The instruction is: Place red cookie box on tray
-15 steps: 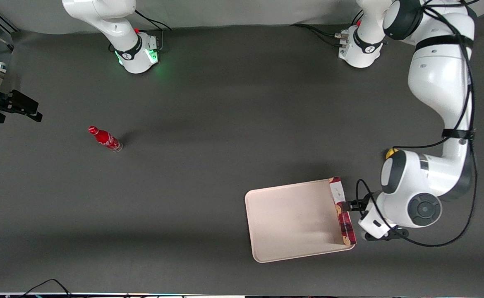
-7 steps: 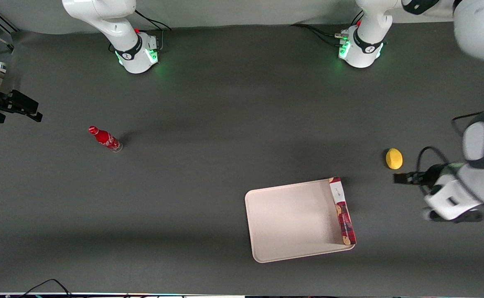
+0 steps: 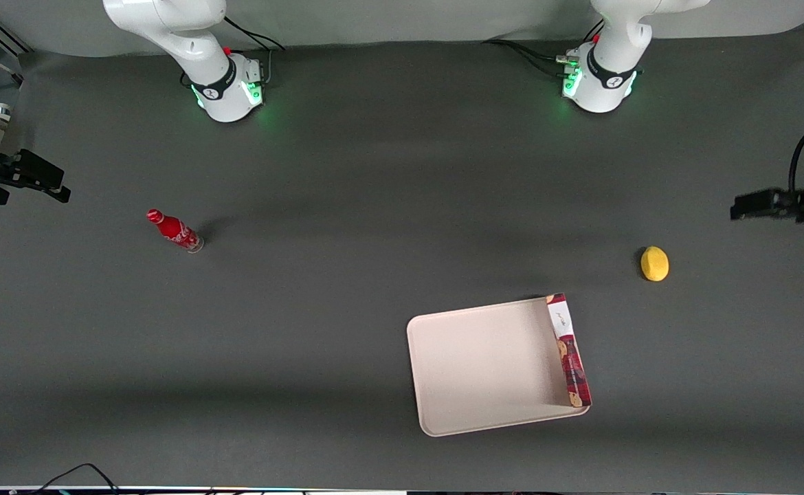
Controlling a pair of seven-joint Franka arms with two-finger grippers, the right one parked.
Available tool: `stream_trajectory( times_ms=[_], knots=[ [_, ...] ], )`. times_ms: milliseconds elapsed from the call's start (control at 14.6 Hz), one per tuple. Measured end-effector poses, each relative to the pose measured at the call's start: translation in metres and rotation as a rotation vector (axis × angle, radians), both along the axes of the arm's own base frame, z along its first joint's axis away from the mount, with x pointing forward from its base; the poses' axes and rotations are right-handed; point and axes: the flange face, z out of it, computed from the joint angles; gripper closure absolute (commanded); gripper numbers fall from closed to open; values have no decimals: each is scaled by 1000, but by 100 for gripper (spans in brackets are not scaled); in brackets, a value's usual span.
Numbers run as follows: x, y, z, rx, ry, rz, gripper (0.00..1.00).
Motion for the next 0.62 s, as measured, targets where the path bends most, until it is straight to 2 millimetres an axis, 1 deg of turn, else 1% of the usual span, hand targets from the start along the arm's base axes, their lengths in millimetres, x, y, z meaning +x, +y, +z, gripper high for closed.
stream_trajectory(
  times_ms=[137,205,342,479,547,615],
  knots=[
    [-36,10,9,3,-18,7,0],
    [-55,15,9,3,-36,13,0],
    [-87,20,1,0,-69,17,0],
    [-108,19,-7,-1,-79,17,0],
    [-112,19,-9,5,-82,14,0],
    [-112,19,-8,15,-89,8,0]
  ],
)
